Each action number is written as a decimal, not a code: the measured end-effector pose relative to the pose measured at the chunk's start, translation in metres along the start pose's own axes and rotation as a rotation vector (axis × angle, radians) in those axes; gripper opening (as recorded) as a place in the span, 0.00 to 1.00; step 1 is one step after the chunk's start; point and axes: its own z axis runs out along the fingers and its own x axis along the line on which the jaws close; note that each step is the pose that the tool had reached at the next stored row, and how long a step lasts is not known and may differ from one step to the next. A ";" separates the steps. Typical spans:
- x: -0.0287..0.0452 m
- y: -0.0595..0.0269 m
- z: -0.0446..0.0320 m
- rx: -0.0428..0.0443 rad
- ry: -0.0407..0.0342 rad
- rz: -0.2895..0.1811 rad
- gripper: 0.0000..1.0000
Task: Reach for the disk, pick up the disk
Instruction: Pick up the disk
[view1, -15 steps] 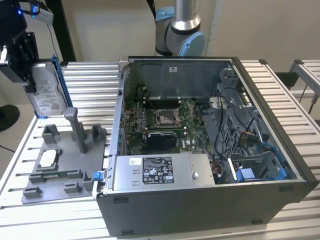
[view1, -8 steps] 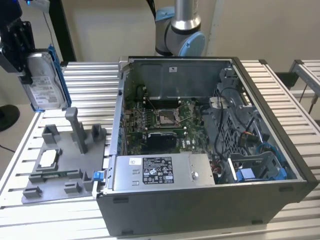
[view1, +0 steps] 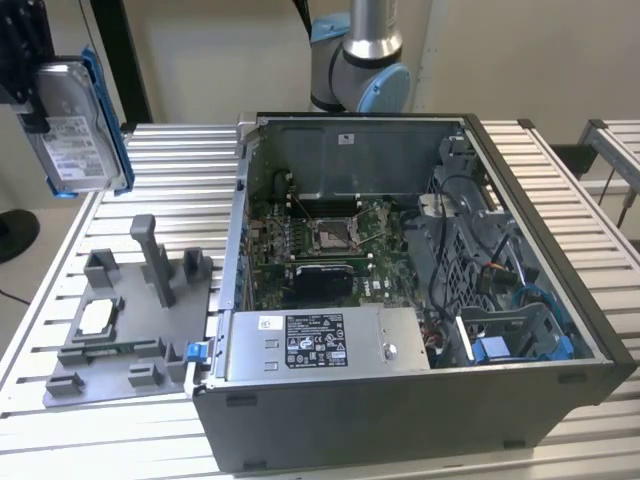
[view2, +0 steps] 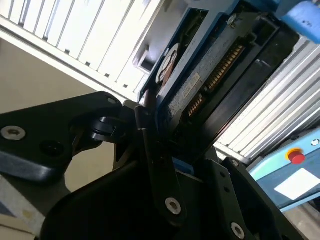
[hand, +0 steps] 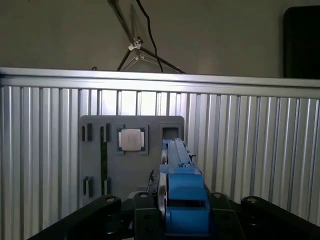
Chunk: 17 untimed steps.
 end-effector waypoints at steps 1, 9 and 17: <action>0.0000 0.0001 -0.0048 -0.0002 0.0001 0.000 0.00; 0.0001 0.0006 -0.0412 -0.0001 0.0001 0.000 0.00; 0.0003 0.0010 -0.0726 -0.0004 0.0001 0.000 0.00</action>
